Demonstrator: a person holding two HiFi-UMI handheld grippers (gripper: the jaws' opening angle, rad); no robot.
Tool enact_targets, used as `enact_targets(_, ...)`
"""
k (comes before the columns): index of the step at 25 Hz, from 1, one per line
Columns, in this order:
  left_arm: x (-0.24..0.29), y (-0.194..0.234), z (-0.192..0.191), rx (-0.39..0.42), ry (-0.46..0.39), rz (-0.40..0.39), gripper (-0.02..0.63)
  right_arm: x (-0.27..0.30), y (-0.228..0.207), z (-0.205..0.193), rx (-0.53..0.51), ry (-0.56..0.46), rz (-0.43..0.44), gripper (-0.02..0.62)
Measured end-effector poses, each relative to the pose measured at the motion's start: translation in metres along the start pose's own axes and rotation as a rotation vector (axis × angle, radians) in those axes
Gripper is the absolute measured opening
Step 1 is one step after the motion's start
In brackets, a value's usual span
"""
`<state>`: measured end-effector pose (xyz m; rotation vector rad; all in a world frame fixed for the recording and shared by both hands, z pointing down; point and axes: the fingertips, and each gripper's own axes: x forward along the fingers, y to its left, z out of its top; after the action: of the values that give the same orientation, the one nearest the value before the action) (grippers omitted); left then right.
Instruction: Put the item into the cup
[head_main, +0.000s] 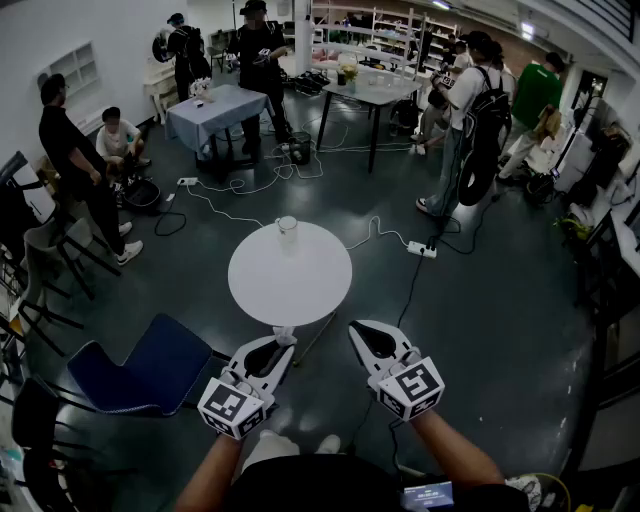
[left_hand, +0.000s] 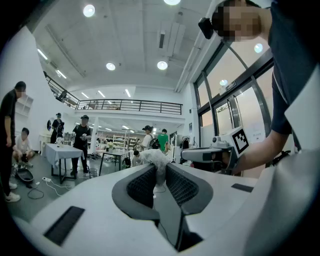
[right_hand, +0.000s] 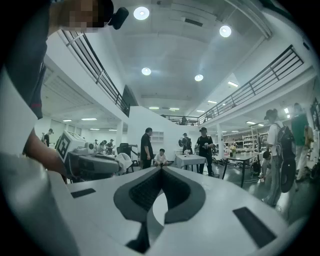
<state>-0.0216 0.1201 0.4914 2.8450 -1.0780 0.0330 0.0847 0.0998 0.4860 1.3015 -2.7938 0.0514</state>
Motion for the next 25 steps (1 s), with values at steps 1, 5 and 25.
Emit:
enact_targets(1, -0.001, -0.001, 0.005, -0.008, -0.012, 0.003, 0.075, -0.001, 0.000, 0.003, 0.005, -0.002, 0.000, 0.015)
enact_targets(5, -0.004, -0.003, 0.012, -0.018, -0.039, 0.009, 0.075, -0.004, -0.001, 0.008, 0.020, -0.006, -0.003, 0.015)
enact_targets(25, -0.003, -0.006, -0.002, -0.005, -0.006, 0.057, 0.075, -0.005, -0.017, 0.000, 0.056, -0.013, 0.020, 0.015)
